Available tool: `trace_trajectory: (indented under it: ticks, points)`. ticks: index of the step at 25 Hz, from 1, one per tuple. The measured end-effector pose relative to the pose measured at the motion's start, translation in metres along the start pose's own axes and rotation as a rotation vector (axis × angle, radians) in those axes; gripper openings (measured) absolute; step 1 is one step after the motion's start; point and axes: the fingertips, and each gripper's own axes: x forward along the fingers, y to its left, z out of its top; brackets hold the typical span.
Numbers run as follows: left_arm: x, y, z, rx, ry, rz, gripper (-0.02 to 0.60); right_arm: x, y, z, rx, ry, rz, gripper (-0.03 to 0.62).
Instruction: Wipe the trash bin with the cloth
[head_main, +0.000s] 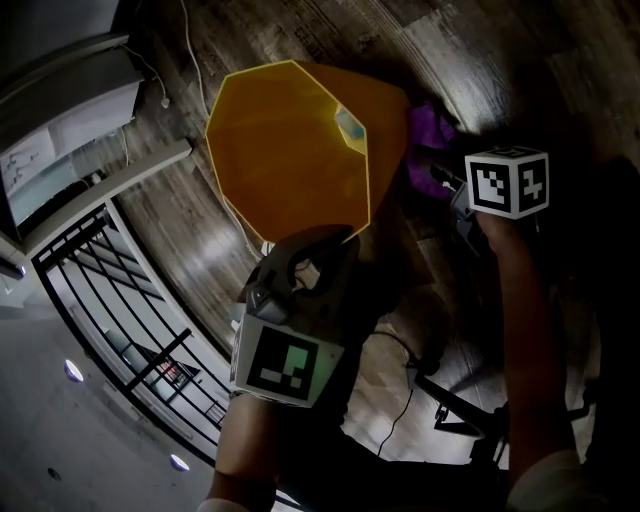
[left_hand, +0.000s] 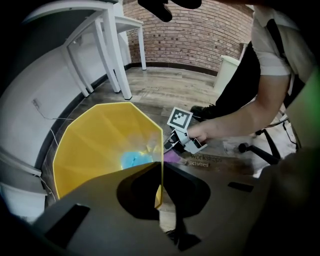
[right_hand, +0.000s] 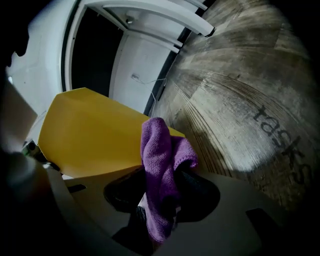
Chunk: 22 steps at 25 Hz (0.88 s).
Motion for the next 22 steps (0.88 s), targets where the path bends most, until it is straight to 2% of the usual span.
trace_trajectory:
  ticks: [6, 14, 18, 22]
  points:
    - [-0.001, -0.016, -0.002, -0.022, -0.029, -0.056, 0.012, -0.002, -0.027, -0.011, -0.013, 0.029, -0.153, 0.167]
    - [-0.003, -0.019, -0.004, -0.041, -0.024, -0.075, 0.013, 0.002, -0.043, -0.012, -0.028, 0.043, -0.294, 0.167]
    - [-0.005, -0.018, -0.006, -0.045, -0.022, -0.075, 0.014, 0.006, -0.049, -0.012, -0.009, 0.046, -0.333, 0.167]
    - [-0.006, -0.016, -0.005, -0.012, 0.002, -0.084, 0.014, 0.009, -0.054, -0.014, -0.007, 0.052, -0.355, 0.167]
